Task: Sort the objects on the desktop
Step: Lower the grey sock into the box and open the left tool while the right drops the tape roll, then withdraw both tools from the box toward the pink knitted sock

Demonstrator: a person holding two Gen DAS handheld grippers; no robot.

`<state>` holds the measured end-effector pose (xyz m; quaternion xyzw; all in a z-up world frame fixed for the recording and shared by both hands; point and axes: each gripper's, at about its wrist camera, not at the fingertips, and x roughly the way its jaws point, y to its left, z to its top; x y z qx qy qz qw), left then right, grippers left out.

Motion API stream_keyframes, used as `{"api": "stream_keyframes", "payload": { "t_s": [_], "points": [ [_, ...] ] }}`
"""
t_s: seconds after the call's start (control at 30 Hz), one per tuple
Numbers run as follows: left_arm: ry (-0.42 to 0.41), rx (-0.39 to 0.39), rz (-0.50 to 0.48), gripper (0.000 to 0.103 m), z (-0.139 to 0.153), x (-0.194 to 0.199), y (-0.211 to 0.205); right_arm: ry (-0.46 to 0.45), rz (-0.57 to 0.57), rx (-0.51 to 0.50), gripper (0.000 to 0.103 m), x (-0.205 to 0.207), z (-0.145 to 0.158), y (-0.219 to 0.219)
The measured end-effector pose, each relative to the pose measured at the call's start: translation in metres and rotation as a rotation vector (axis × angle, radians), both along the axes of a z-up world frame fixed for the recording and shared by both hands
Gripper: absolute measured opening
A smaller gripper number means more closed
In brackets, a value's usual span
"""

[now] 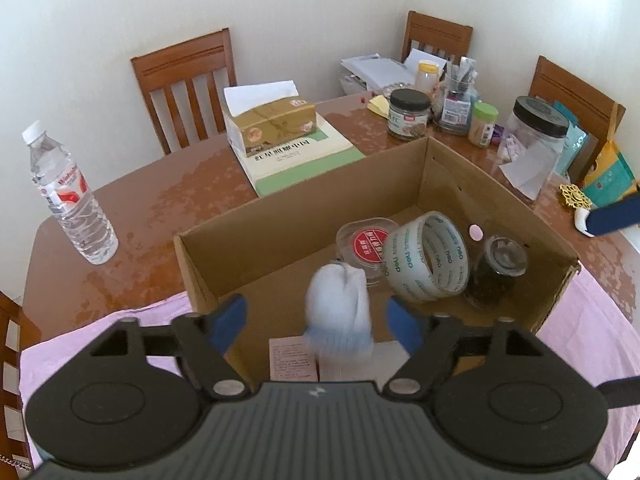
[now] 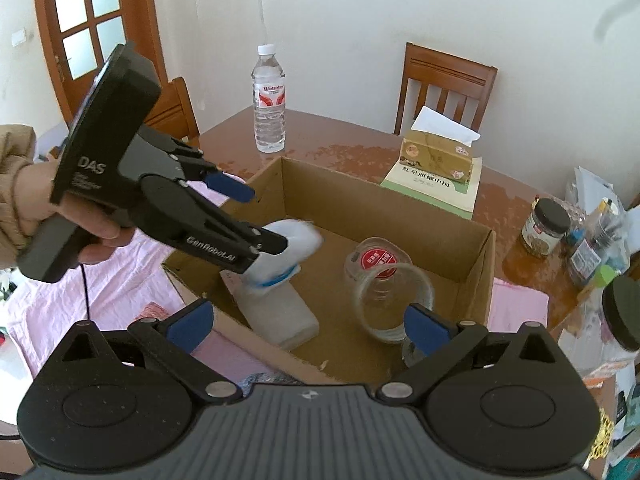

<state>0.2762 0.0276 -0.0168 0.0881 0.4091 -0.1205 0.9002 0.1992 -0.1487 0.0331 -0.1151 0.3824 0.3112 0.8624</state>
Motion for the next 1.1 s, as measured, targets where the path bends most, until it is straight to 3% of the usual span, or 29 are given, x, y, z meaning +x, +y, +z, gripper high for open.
{"api": "stream_keyframes", "payload": {
  "t_s": [0.17,0.6,0.9,1.1],
  "points": [
    [-0.011,0.000,0.004,0.088,0.008,-0.016,0.005,0.015,-0.039,0.024,0.103,-0.010,-0.002,-0.004],
    [-0.024,0.014,-0.044,0.091,0.022,-0.088,0.028,0.069,-0.072,0.067,0.103,-0.050,-0.016,-0.001],
    [0.016,-0.011,-0.032,0.092,0.004,-0.118,0.045,0.104,-0.044,0.057,0.103,-0.070,-0.025,0.017],
    [0.045,0.012,-0.082,0.092,-0.013,-0.127,0.044,0.130,-0.047,0.071,0.103,-0.080,-0.030,0.025]
  ]
}}
